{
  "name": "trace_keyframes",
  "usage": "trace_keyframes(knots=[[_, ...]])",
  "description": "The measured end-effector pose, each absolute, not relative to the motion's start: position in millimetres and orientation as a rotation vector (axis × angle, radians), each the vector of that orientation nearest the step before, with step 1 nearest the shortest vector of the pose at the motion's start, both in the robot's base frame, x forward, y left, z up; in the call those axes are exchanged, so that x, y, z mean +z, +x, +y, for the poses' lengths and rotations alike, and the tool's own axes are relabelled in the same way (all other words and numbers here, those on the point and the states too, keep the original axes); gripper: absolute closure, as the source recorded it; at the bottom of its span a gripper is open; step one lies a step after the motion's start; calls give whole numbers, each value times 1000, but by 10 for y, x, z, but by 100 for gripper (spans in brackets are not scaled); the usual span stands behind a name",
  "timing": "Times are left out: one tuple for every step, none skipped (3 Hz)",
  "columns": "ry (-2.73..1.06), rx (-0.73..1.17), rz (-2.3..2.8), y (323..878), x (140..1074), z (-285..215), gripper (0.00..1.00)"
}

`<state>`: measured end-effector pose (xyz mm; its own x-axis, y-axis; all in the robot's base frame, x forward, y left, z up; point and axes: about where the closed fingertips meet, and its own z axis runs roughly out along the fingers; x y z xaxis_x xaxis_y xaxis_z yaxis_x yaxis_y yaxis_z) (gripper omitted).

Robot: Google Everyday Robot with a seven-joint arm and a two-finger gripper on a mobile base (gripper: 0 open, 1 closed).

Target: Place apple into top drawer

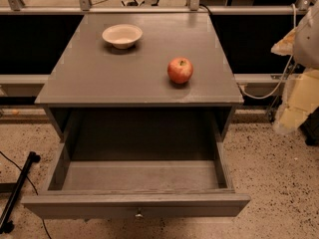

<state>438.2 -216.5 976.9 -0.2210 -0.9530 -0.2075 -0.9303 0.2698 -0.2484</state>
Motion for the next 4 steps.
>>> trace_keyframes(knots=[[-1723,-101,2230,4382,9770,-2164,0],[-1708,-34,2111,4635,9734,-1978,0],[-1717,70,1989,5109,9577,-1674,0],[-1700,152,1937,5668,9381,-1439,0]])
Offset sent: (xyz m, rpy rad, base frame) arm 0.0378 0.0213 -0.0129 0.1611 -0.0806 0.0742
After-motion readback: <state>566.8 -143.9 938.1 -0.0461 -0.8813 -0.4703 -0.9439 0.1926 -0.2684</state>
